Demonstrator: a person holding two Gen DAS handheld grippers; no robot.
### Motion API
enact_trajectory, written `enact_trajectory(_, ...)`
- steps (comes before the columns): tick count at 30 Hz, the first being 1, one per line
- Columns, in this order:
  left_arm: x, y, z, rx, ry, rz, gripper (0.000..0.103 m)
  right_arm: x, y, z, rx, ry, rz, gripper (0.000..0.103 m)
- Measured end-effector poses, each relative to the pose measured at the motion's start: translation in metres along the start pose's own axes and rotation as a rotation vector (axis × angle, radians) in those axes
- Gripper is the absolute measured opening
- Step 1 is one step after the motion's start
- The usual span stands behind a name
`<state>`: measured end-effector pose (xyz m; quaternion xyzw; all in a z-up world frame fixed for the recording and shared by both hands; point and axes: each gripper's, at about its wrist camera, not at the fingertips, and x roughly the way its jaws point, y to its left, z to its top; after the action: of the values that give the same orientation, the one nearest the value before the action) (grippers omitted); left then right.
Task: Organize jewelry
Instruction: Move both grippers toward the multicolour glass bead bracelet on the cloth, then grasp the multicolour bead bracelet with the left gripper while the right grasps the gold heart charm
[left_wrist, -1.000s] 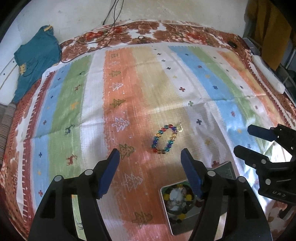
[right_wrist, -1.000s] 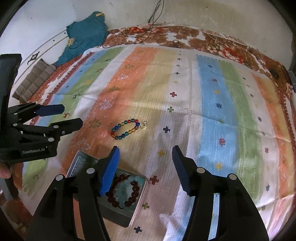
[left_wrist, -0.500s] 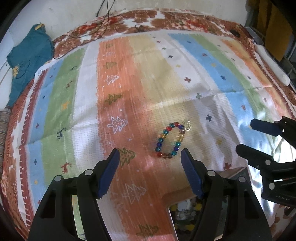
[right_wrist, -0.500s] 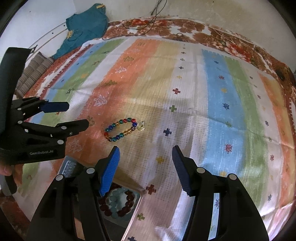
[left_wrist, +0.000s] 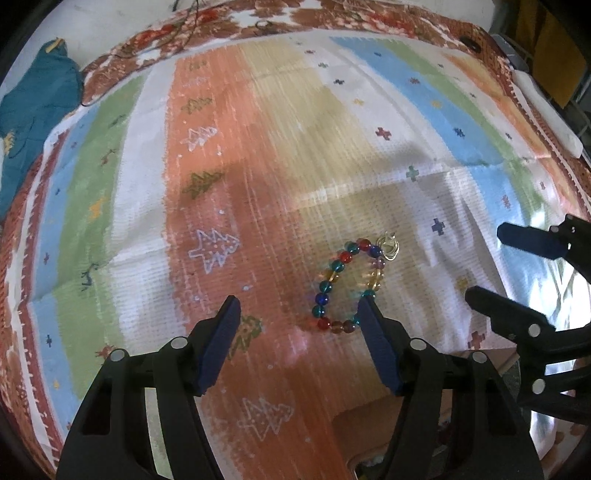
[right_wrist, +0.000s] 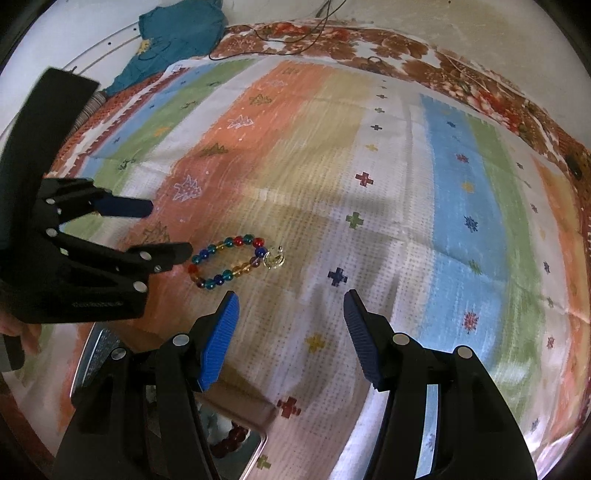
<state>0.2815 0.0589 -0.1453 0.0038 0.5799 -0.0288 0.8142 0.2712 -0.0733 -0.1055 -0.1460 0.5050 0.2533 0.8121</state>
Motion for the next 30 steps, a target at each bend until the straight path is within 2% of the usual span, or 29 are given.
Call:
enact_trajectory(2,0.008,0.000,0.001,0.002,0.024,-0.004,0.052,0.003,0.000,0.001,-0.001,0.004,0.006,0.059)
enact_trajectory(3,0.011,0.001,0.002,0.000,0.033,-0.004,0.050,0.006,0.000,0.002,-0.003,0.011,0.011,0.059)
enact_trajectory(17,0.045,0.003,0.008,0.013,0.081,-0.003,0.048,0.028,-0.003,0.009,-0.014,0.044,0.030,0.059)
enact_trajectory(18,0.045,0.002,0.008,0.022,0.077,-0.006,0.045,0.030,-0.004,0.010,-0.013,0.048,0.033,0.059)
enact_trajectory(20,0.046,0.001,0.008,0.034,0.075,0.000,0.015,0.033,-0.005,0.012,-0.014,0.053,0.041,0.059)
enact_trajectory(21,0.046,0.003,0.010,0.024,0.079,0.010,0.009,0.034,-0.004,0.013,-0.019,0.053,0.046,0.059)
enact_trajectory(24,0.045,0.011,0.011,-0.014,0.080,-0.030,0.009,0.039,-0.001,0.017,-0.036,0.056,0.046,0.059)
enact_trajectory(30,0.040,0.027,0.013,-0.059,0.061,-0.040,0.009,0.054,0.011,0.024,-0.075,0.086,0.042,0.059)
